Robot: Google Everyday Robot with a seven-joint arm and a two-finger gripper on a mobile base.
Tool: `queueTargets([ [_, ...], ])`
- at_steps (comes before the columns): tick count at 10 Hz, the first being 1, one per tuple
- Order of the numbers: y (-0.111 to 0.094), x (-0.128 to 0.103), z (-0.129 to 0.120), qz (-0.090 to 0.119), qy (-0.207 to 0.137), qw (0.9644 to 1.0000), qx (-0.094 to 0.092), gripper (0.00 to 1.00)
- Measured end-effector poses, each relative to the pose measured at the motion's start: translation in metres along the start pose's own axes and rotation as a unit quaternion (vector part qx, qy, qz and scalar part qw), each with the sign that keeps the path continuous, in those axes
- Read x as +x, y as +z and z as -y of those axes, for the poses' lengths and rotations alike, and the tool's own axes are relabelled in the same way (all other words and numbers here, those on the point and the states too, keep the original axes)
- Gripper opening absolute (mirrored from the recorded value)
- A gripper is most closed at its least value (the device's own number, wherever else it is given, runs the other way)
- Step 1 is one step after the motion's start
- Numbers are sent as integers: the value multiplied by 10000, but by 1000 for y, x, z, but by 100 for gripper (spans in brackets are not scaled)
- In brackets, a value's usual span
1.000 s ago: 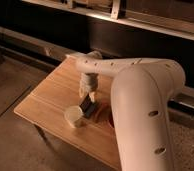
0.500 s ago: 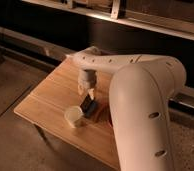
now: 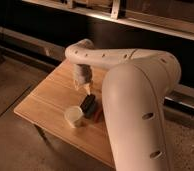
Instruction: Place the eraser on the white sponge
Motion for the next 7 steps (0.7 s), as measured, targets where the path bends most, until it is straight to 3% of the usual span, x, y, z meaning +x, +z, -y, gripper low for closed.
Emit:
queueTargets([
  [7,-31,0,-30,267,-266,9992,140,56],
])
